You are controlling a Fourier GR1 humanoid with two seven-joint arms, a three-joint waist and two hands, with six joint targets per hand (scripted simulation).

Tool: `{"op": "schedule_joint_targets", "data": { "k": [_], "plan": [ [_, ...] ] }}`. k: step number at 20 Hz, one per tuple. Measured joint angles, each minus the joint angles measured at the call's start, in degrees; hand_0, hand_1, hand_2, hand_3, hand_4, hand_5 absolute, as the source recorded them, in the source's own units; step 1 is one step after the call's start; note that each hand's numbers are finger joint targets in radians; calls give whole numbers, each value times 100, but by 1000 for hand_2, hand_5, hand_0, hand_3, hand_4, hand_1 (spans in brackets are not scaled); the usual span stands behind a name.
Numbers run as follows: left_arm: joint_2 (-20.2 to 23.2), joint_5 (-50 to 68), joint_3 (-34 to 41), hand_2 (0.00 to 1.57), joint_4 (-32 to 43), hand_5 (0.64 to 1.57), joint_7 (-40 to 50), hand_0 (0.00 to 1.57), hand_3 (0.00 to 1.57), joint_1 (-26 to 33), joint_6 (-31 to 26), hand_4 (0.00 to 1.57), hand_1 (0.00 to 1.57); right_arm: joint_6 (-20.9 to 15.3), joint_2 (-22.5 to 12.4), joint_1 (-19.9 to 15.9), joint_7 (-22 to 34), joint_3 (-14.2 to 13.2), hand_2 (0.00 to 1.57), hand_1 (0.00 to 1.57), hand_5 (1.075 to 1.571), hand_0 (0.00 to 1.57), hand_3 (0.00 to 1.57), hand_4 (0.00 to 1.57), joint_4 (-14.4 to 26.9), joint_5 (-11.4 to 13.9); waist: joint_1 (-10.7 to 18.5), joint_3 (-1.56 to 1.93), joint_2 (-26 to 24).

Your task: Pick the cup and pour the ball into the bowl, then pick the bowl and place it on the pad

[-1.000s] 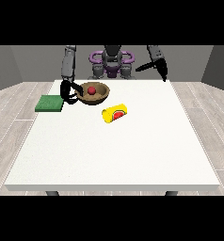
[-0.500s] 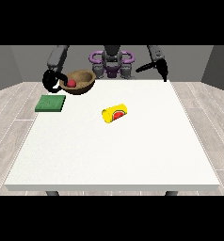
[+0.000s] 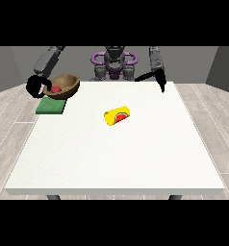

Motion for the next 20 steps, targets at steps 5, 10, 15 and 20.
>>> {"op": "schedule_joint_targets", "data": {
  "k": [5, 10, 15, 20],
  "plan": [
    [-101, -146, -119, 0, -226, 1564, -116, 0, 0, -212, 237, 0, 0, 373, -366, -85, -357, -253, 1571, 1571, 1563, 1571, 1442, 1031, 231, -174, 39, 3, 620],
    [-51, -208, -223, 0, -821, 1563, 77, 0, 0, -298, 247, 0, 0, 674, -821, -25, -961, -380, 1571, 1571, 1566, 1571, 0, 1033, 518, -110, 123, 8, 1148],
    [-19, -264, -289, 0, -1411, 1564, 310, 0, 0, -262, 287, 0, 0, 805, -1169, -114, -1344, -453, 1571, 1571, 1569, 1571, 0, 1039, 768, -38, 105, 9, 1473],
    [-50, -418, -456, 0, -1982, 1563, 530, 0, 0, -86, 357, 0, 0, 866, -1403, -223, -1556, -415, 1571, 1571, 1571, 1571, 459, 1022, 952, 99, 82, 8, 1645]
  ]
}}
